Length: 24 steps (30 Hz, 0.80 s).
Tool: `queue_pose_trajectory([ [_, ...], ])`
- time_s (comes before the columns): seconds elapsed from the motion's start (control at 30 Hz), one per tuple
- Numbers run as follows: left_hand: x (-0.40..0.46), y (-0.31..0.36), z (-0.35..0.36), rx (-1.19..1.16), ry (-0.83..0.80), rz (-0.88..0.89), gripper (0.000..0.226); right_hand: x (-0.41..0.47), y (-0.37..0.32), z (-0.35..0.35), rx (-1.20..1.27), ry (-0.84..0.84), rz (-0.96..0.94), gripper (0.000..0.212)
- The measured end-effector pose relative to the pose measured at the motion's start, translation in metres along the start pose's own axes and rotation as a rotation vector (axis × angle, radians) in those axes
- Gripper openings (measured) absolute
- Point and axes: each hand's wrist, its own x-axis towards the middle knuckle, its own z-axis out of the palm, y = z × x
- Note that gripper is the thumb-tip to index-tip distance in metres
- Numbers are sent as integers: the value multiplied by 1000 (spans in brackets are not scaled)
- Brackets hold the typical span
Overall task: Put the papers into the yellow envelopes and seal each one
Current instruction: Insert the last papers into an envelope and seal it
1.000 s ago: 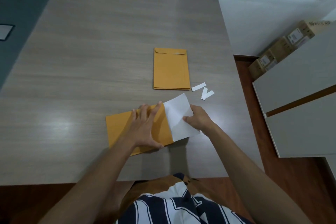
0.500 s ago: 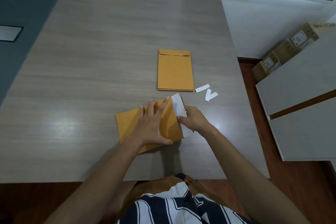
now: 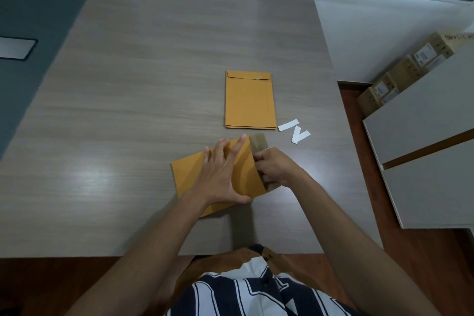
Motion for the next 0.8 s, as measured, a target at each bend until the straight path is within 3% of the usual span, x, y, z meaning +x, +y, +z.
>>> queue_pose_trajectory([
  [0.27, -3, -2, 2, 3, -14, 26, 145, 3, 4, -3, 204, -135, 68, 23],
  [0.43, -7, -9, 6, 29, -26, 10, 144, 5, 0, 1, 168, -155, 80, 21],
  [0.63, -8, -41, 19, 172, -123, -133, 137, 13, 6, 5, 88, 152, -96, 12],
  [0.8, -7, -50, 28, 246, -215, -181, 120, 32, 23, 23, -336, 340, -281, 9],
])
